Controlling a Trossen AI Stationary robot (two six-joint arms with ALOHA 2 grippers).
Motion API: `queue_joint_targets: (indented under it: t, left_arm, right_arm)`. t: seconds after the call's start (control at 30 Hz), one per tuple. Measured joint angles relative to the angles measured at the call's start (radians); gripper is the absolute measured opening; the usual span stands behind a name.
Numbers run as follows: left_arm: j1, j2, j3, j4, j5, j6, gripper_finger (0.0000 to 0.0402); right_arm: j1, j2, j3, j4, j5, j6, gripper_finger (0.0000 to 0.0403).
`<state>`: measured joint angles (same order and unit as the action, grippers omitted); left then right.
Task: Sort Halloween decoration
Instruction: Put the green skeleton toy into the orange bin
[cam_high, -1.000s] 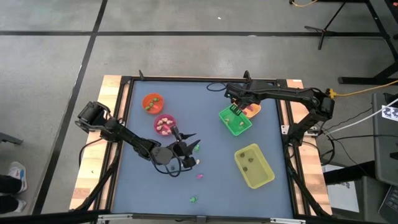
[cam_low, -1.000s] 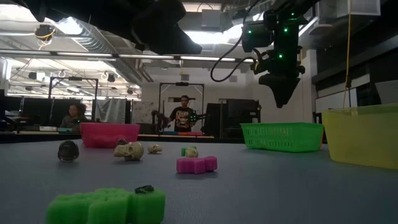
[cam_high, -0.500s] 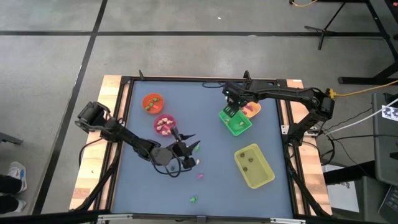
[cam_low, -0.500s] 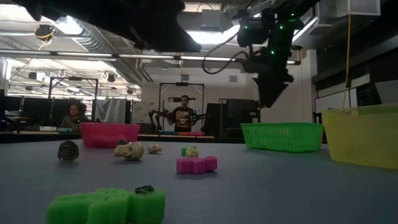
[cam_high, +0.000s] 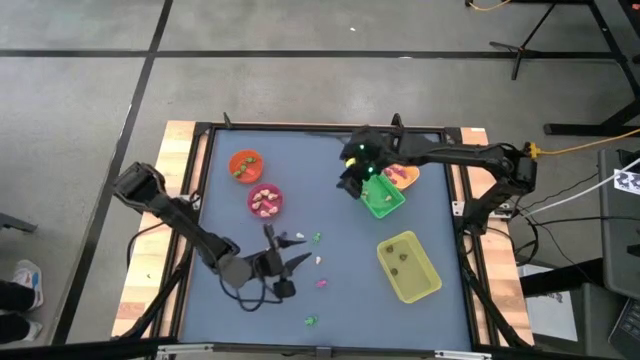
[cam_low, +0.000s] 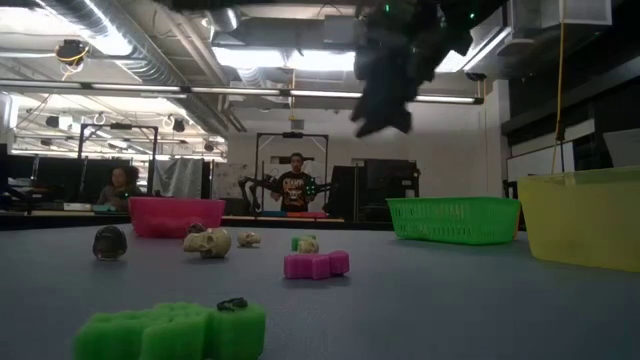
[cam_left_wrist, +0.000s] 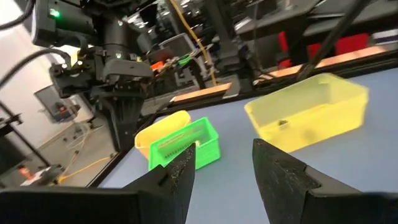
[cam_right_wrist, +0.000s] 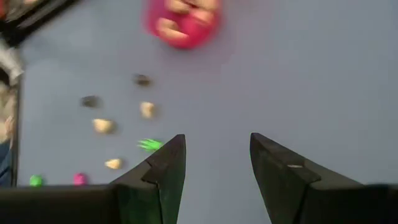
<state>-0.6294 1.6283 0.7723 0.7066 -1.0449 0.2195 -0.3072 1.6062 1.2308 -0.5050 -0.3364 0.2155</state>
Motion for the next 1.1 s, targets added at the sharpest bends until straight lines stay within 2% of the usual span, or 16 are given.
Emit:
queue_joint_targets:
  t: [0.1,0.2,0.37,0.6,0.8,1.1]
  left_arm:
    - [-0.041,-0.043,0.000,-0.061,-0.015,-0.023,0.0144]
    - [-0.083,-0.096,0.000,-0.165,-0.026,-0.087,0.0144]
    - [-0.136,-0.176,0.000,-0.411,-0.024,-0.309,0.0143]
    - [-0.184,-0.204,0.000,-0.666,-0.005,-0.576,0.0143]
    - [-0.190,-0.204,0.000,-0.754,0.035,-0.708,0.0143]
    - [-0.181,-0.204,0.000,-0.770,0.048,-0.715,0.0143]
  right_arm:
    - [0.069,0.000,0.000,0.082,-0.004,-0.091,0.0177]
    - [0.152,0.000,0.000,0.138,0.038,-0.214,0.0177]
    - [0.270,0.020,0.000,0.179,0.138,-0.382,0.0177]
    - [0.352,0.163,0.000,0.279,0.145,-0.492,0.0177]
    - [0.360,0.294,0.000,0.369,0.145,-0.516,0.0177]
    - [0.358,0.405,0.001,0.390,0.142,-0.572,0.0177]
